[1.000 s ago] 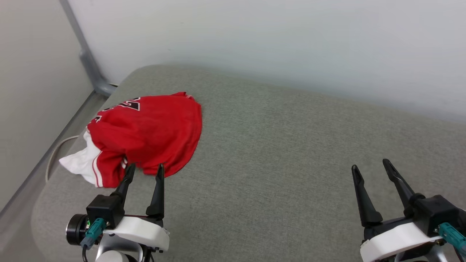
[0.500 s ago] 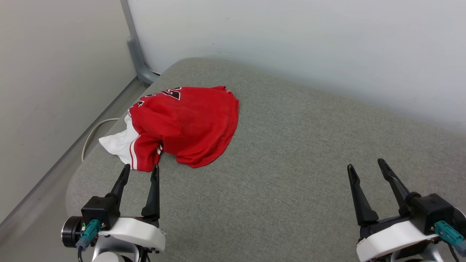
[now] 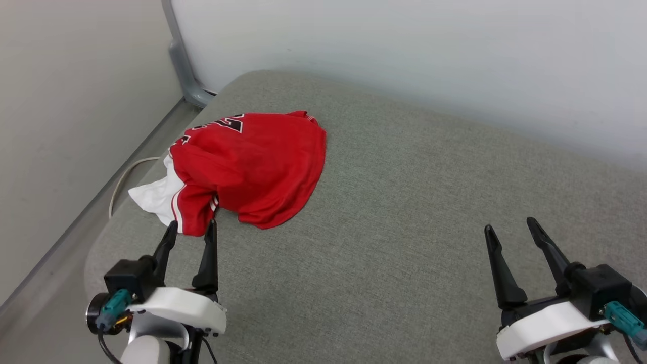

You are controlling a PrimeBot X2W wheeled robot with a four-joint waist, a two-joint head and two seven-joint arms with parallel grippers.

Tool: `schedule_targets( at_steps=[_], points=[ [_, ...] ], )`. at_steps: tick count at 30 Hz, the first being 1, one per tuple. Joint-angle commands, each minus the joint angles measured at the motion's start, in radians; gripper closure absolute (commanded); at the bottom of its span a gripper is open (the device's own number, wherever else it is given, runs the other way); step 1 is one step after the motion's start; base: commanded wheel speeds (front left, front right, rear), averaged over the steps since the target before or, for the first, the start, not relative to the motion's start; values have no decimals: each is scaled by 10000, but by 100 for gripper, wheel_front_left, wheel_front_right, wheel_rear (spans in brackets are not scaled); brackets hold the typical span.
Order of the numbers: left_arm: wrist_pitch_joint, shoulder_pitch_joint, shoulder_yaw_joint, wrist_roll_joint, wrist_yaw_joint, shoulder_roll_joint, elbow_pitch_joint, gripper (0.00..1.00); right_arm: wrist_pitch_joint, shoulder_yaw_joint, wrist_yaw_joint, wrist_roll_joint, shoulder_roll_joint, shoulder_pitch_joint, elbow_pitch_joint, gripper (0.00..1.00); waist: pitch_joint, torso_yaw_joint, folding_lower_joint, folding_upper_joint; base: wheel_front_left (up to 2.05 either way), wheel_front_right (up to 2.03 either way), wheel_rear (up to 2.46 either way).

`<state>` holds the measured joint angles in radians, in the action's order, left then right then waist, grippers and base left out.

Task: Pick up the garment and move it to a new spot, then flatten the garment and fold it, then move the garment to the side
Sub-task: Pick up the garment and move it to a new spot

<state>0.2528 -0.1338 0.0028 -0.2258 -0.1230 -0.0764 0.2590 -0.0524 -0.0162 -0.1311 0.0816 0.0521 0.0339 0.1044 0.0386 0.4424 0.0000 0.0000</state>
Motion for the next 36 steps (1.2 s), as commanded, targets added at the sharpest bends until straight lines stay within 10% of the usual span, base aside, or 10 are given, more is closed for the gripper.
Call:
schedule_targets(
  at_steps=[1, 29, 36],
  points=[
    [-37, -193, 30, -113, -24, -12, 79, 0, 15, 0, 7, -34, 8, -194, 39, 0, 220, -178, 0, 0, 0, 0, 0],
    [-7047, -6605, 765, -2525, -65, -3464, 4734, 0, 3, -278, 7, -203, 600, -2641, 360, 0, 4650, -2502, 0, 0, 0, 0, 0],
    [-9150, -6700, 407, -2835, 30, -3531, 6237, 0, -18, -325, 7, -199, 621, -2887, 368, 0, 5042, -2649, 0, 0, 0, 0, 0]
  ],
)
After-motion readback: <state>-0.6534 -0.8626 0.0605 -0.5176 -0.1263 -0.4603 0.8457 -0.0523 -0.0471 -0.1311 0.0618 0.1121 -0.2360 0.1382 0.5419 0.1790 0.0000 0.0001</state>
